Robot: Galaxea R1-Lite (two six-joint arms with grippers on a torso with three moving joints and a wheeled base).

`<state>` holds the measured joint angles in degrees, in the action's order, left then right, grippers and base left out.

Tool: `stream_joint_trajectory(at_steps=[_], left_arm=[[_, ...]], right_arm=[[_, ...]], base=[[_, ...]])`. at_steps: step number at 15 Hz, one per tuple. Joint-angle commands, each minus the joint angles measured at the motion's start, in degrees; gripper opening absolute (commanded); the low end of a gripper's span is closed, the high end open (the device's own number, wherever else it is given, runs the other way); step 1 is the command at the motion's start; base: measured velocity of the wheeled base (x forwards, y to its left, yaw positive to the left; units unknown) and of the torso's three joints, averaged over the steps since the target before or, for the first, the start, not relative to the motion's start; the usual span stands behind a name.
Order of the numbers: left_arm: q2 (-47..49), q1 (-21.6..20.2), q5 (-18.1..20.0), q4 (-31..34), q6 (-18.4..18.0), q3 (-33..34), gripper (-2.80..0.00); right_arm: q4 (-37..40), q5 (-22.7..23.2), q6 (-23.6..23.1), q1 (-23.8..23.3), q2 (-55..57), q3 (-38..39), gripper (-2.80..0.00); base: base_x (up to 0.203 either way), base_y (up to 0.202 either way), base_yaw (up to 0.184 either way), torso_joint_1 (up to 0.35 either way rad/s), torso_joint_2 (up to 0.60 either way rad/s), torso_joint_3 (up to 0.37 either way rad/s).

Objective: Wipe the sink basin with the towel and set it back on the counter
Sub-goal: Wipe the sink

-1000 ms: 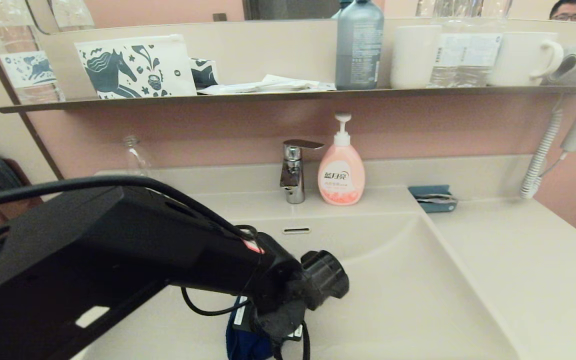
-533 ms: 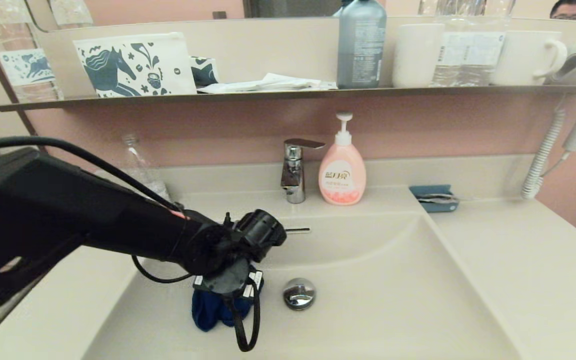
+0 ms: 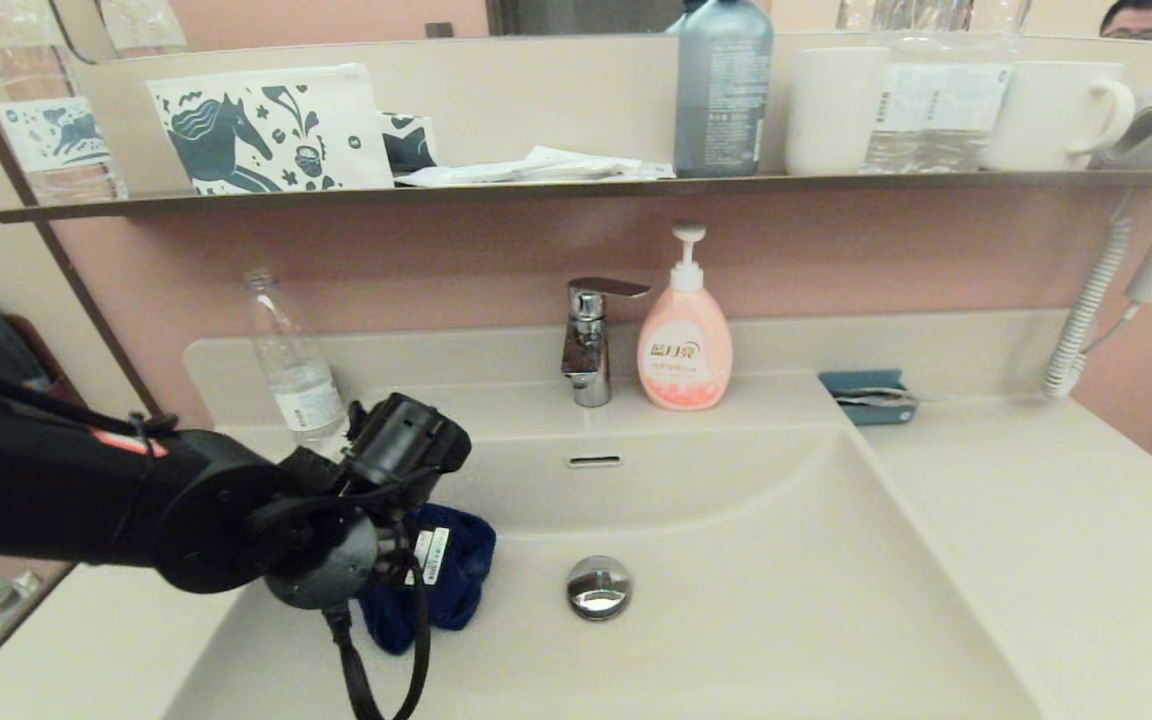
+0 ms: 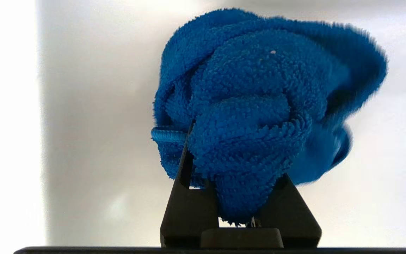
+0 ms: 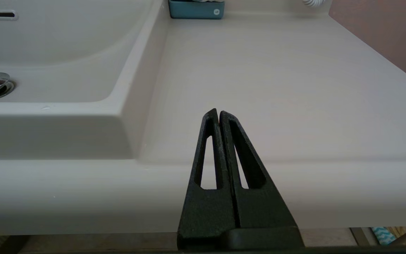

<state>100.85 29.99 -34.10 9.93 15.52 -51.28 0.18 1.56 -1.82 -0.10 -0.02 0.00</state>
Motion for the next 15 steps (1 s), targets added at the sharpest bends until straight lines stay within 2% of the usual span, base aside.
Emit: stream_joint_trajectory(at_steps=[1,4,11,12,15], left_arm=[[-4.21,-0.88,-0.19,-1.4,0.38,1.71,-2.8],[-7.37,-0.9,-0.24,-7.53,-1.11,1.17,-2.8],[-17.08,-1.38,-0.32,-5.69,-2.42,1.73,-2.8],[-19.39,-1.41,-0.34,-4.0,-3.45,1.84,-2.8],[-26.51,-1.61,-0.33,-0.03,-9.58,2.3,-2.8]], right_arm=[[0.02,-0.01,-0.03,0.01,0.02,0.0,-2.8],[0.01,0.02,-0.03,0.01,0.02,0.0,-2.8],[0.0,0.02,-0.03,0.01,0.02,0.0,-2.8],[0.08,0.02,-0.03,0.01,0.02,0.0,-2.8],[-0.01,-0.01,-0.03,0.01,0.02,0.0,-2.8]], base=[[0.0,0.0,0.0,0.0,0.0,0.0],[0.0,0.0,0.0,0.0,0.0,0.0],[0.0,0.0,0.0,0.0,0.0,0.0],[0.0,0.0,0.0,0.0,0.0,0.0],[0.0,0.0,0.0,0.0,0.0,0.0]])
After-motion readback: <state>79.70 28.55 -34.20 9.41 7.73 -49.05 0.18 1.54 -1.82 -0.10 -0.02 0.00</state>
